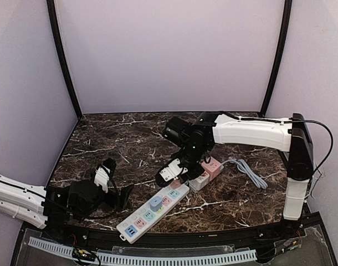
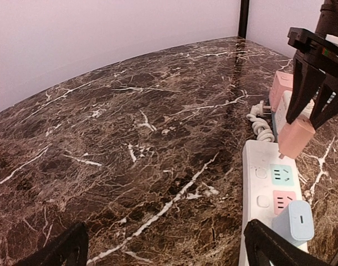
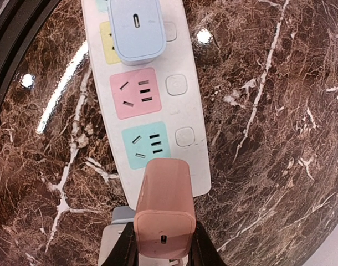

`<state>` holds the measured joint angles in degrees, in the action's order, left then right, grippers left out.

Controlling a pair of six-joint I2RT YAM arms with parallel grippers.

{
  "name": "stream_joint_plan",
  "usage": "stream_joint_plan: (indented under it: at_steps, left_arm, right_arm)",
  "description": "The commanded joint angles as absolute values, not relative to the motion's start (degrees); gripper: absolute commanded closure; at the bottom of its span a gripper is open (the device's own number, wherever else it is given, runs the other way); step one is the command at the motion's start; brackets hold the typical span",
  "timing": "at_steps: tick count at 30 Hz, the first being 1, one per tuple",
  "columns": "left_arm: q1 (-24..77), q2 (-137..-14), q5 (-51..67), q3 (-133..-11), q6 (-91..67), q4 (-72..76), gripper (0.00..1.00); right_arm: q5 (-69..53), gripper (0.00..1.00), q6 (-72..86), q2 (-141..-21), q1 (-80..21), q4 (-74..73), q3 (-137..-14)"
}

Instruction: Insert the plug

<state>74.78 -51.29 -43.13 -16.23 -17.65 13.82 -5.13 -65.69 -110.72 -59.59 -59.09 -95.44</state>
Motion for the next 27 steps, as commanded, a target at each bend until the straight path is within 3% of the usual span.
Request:
stream_joint_plan:
  at_steps: [1,27]
  left_arm:
    - [73.8,-50.46,-48.5,-15.2,-21.55,9.16,0.01]
    - [72.29,-51.02,-48.36,-13.41,-22.94,10.27,0.01]
  right_arm:
    - [-5.11,1.0,-67.23,-112.41,-61.13,-61.92,-97.32]
    - [-2.59,1.0,-69.7,-115.43,-62.82,-59.14,-97.12]
